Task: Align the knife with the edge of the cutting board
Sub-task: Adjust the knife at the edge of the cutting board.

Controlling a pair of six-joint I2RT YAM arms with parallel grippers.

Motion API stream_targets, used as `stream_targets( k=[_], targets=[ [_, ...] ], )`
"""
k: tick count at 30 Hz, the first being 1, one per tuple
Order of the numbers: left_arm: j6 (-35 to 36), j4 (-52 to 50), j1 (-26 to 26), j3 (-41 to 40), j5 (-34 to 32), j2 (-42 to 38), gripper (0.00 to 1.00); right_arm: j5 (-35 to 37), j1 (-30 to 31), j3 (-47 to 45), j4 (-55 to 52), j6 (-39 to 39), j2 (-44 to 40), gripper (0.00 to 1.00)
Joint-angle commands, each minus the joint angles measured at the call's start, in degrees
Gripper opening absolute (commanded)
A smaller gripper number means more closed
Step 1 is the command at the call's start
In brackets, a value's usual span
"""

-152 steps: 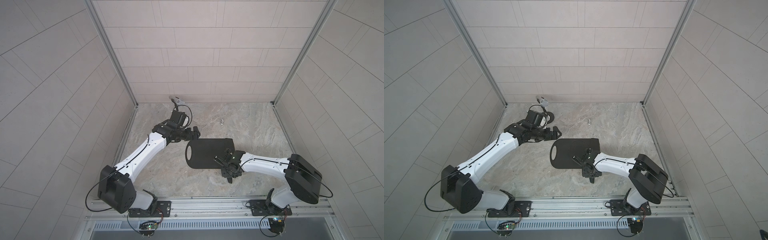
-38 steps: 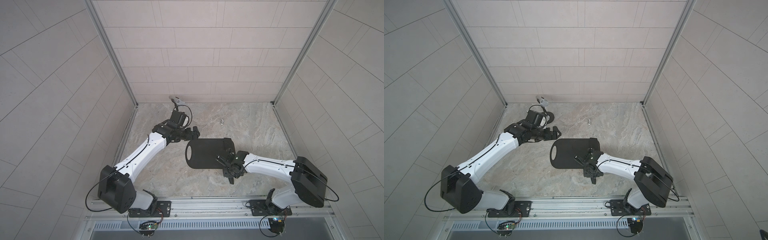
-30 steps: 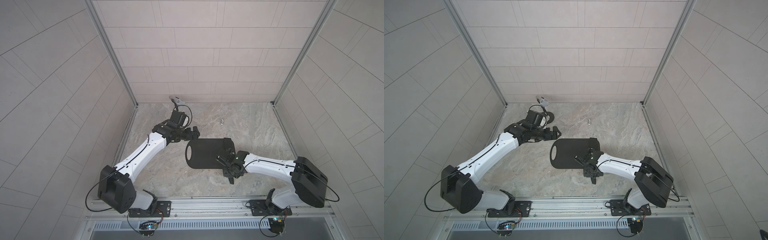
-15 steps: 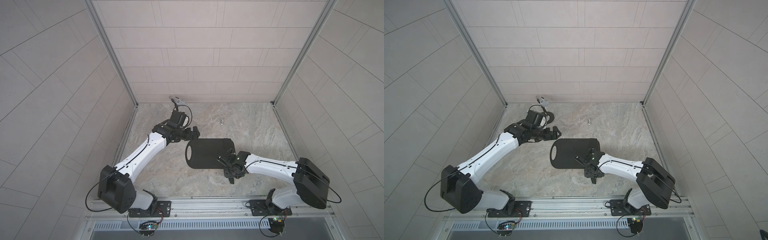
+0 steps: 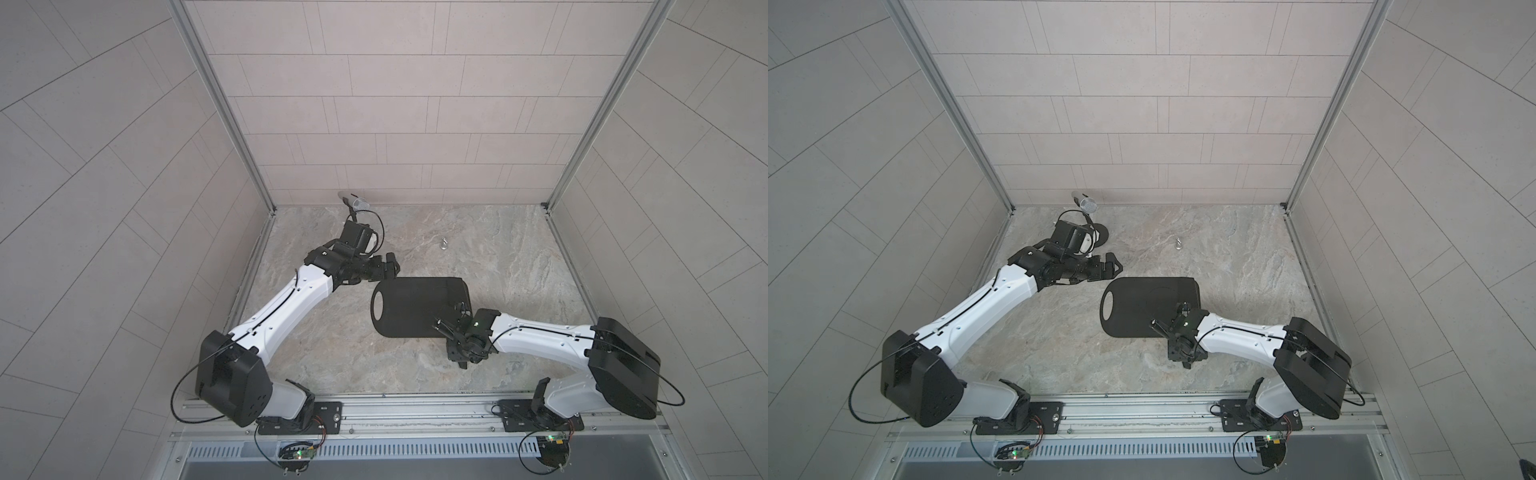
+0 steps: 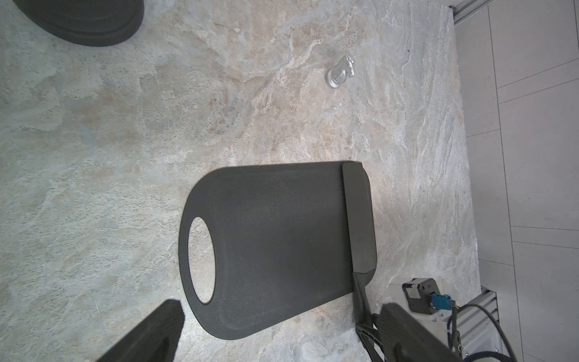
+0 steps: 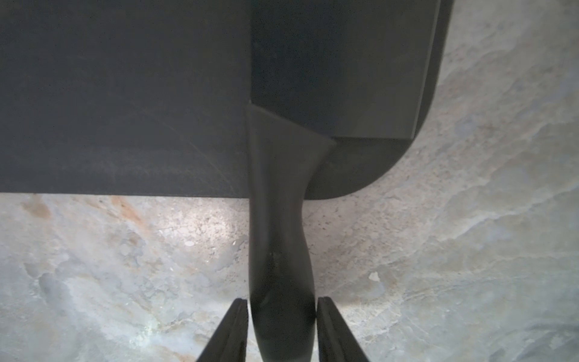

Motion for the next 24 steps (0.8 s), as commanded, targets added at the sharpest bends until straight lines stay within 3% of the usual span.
stream_targets(
  k=[1, 24],
  targets=[
    [0.72, 0.13, -0.49, -0.82, 0.02, -1.14, 1.00, 0.81, 0.33, -0.46, 0.80, 1.26, 0.55, 0.35],
    [0.73, -0.01, -0.95, -0.91, -0.86, -0.57, 1.00, 2.72, 0.04, 2.01, -0.72, 0.68, 1.97, 0.30]
  ],
)
